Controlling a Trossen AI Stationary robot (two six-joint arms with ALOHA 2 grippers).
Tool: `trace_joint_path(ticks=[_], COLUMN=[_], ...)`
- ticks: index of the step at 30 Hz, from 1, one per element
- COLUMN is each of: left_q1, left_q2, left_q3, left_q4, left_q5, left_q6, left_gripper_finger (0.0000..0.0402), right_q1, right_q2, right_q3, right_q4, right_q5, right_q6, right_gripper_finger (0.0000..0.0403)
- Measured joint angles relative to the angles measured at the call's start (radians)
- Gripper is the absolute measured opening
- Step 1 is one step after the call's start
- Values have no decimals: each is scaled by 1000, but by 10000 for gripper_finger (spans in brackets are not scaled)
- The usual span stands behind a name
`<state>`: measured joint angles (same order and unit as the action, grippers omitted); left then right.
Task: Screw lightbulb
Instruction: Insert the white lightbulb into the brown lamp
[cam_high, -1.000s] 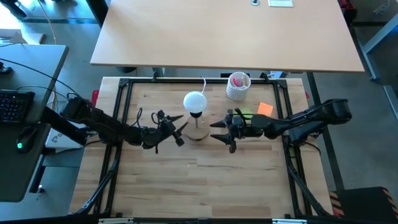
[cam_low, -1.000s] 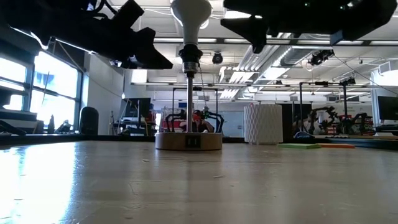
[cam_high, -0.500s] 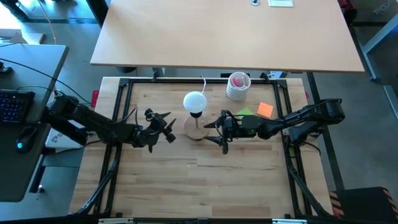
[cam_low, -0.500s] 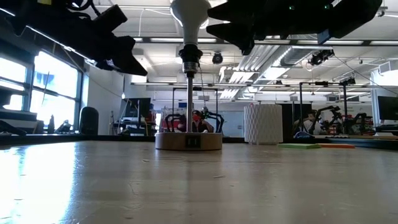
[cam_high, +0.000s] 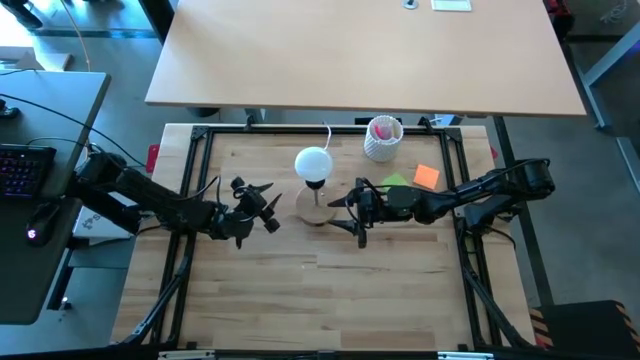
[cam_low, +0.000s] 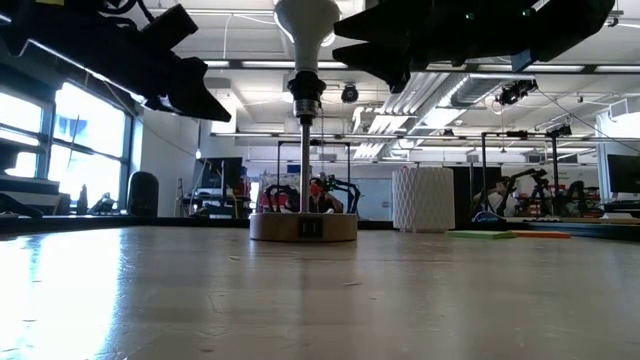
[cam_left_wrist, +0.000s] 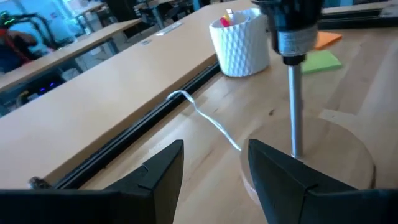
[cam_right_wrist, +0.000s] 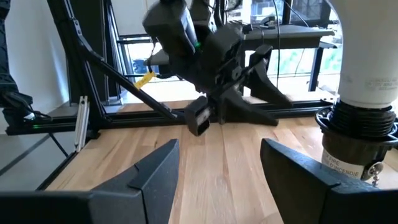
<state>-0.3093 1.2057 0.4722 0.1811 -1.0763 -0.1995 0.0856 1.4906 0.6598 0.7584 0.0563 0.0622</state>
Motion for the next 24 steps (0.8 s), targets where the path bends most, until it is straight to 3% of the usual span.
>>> trace_joint_path(ticks=[3,9,11,24], left_q1=[7,22,22,22], left_q2=[2,8,6,7], left_q3=[-93,-338,-376,-298], left_q4=[135,713,846,863], left_q5=[43,244,260,285], left_q6=[53,53,53,194], left_gripper_finger=[174,174,174,174], right_q1=[0,0,-1,1], right_q2=[0,0,0,0], right_q3=[0,0,0,0], right_q4=[0,-5,-5,-6], right_q5=[0,0,0,2], right_q6=[-2,-25,-35,-40], right_gripper_finger=[222,222,222,222])
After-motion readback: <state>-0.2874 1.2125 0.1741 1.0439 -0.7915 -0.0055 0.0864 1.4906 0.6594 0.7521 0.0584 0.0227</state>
